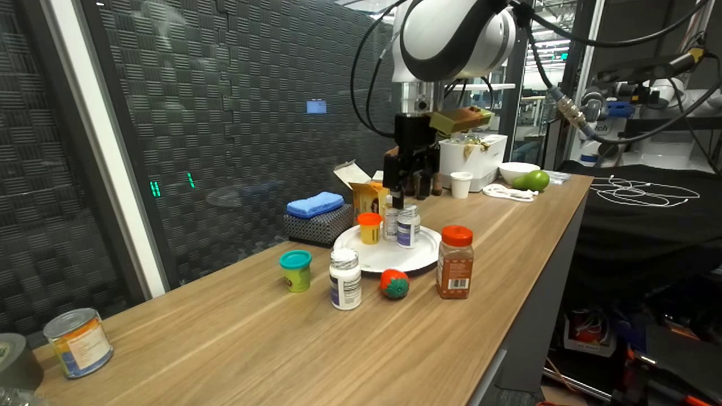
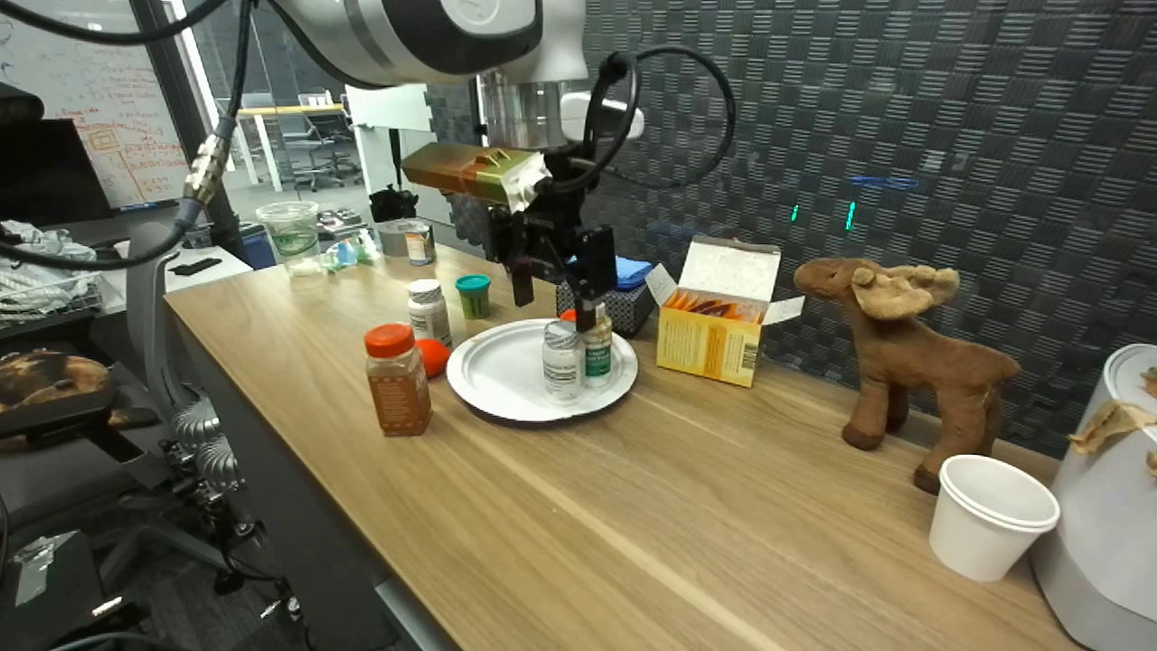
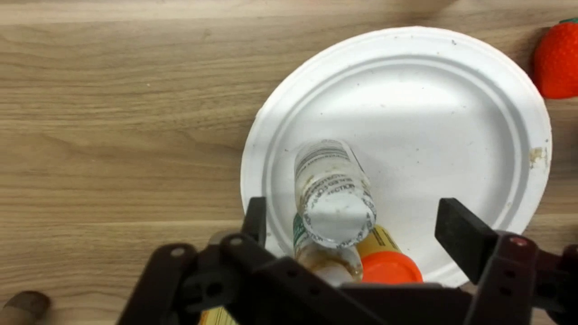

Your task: Pick up the objects from the table and put them on the white plate.

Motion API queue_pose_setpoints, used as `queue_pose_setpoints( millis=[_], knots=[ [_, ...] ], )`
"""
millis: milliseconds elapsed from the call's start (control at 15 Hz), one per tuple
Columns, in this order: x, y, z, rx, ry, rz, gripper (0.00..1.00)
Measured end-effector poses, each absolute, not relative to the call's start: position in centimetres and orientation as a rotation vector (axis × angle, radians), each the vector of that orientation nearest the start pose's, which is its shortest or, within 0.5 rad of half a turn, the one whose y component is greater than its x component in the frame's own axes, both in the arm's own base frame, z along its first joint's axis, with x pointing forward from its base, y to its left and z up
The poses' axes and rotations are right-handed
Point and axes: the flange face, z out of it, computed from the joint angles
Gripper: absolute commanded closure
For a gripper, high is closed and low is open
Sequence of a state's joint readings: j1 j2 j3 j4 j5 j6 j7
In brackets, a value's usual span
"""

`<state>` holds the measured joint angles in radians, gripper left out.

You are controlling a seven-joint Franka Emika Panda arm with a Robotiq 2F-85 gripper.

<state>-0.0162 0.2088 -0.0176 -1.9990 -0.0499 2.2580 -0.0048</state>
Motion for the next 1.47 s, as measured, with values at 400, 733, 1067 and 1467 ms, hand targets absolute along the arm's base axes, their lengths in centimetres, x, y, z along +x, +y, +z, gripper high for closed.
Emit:
queue_pose_setpoints(
  millis=[400,733,1067,1467],
  knots=[
    [56.7,-1.1,40.4,-3.168,0.093,-0.145,0.00],
    [53.2,1.7,39.9,-3.067,0.014,-0.089,0.00],
    [50.6,3.4,39.0,-3.120,-0.105,-0.035,0.00],
    [48.7,3.9,37.9,-3.140,-0.192,0.017,0.00]
  ],
)
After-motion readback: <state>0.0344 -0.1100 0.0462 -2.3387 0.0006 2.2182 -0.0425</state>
